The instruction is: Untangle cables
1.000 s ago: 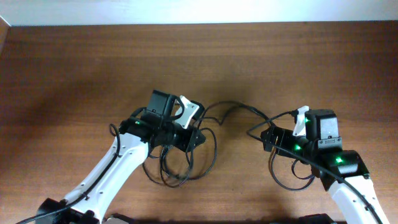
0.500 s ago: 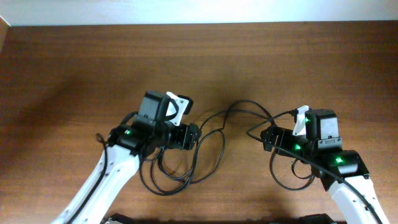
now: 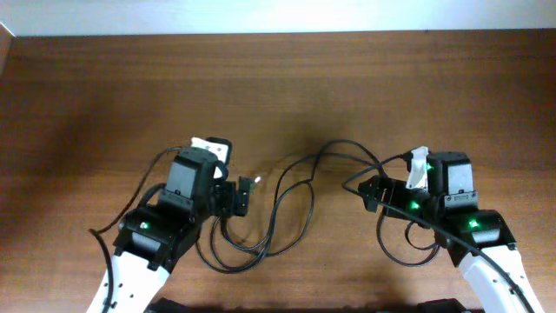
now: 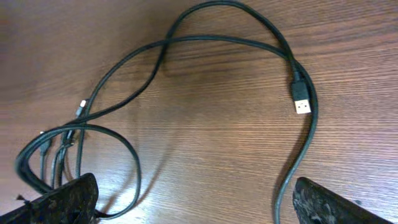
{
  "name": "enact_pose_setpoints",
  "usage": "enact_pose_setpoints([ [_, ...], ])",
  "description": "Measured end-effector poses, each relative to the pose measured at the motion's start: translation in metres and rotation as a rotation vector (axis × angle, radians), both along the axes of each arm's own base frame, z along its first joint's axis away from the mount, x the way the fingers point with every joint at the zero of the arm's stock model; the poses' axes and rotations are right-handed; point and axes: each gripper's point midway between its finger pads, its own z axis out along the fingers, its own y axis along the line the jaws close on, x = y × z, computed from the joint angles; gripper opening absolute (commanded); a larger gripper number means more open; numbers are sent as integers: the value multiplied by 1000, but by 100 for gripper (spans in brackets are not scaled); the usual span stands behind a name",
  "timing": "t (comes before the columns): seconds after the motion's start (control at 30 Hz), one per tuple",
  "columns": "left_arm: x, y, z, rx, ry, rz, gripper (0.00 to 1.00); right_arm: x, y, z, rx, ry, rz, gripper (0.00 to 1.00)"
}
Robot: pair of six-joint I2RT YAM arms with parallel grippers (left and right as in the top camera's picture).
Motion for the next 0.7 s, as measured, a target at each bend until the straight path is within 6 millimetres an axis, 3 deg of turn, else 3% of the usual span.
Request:
enact_pose_setpoints([
  [0.1, 1, 20, -2, 48, -1, 127, 99, -1, 4, 1, 22, 2, 14, 99],
  [0.27, 3, 35, 0, 57, -19, 252, 99, -4, 12, 4, 45, -5, 68, 99],
  [0.47, 4, 38, 1, 59, -24, 273, 99, -8, 17, 3, 45, -18, 143, 99],
  [0.7, 3, 38, 1, 55, -23, 279, 99, -3, 24, -22, 25, 51, 199, 99],
])
